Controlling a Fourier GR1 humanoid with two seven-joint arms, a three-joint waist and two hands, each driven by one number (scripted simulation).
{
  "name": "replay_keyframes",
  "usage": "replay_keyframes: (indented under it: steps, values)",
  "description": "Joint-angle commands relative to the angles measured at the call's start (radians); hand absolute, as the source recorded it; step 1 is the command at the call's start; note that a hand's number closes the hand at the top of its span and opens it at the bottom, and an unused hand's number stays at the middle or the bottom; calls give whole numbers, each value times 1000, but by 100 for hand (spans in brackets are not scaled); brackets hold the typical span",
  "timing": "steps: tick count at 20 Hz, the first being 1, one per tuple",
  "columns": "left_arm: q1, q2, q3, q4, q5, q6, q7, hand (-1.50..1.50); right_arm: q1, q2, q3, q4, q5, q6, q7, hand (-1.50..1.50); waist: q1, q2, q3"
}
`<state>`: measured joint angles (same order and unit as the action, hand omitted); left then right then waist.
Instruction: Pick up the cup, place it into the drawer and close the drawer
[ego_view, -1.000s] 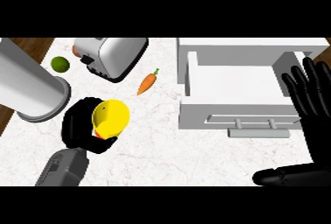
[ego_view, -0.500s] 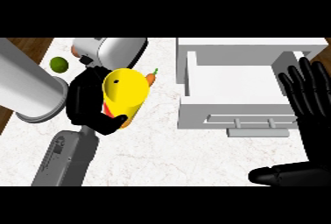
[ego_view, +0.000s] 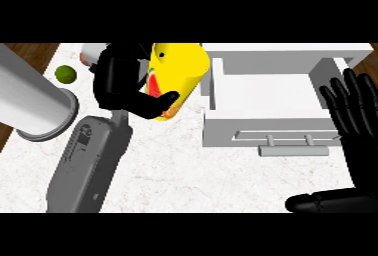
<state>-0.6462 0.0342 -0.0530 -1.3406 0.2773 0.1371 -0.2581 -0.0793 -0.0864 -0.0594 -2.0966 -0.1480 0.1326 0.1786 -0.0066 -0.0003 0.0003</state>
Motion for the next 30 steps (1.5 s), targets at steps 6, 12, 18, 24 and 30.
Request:
replay_keyframes:
  steps: [6, 12, 18, 24, 30]
  values:
    - [-257, -24, 25, 125, -56, 71, 123, 150, -10, 1, -5, 4, -2, -8, 14, -150, -3, 1, 0]
    - [-345, -34, -64, 274, -48, 158, 112, 150, -86, -23, -45, 99, -13, 6, -20, -150, -8, 4, 0]
    - [-467, -34, -53, 484, -5, 175, 49, 150, -5, -11, -13, -14, -19, 5, 27, -150, -19, 3, 0]
    - [-518, -34, -185, 646, 131, 262, -78, 150, -39, -18, -43, 98, -25, 33, -61, -150, -33, 9, 0]
    - [-621, -34, -217, 817, 201, 260, -69, 150, -52, -43, -59, 85, -38, 47, -46, -150, -49, 14, 1]
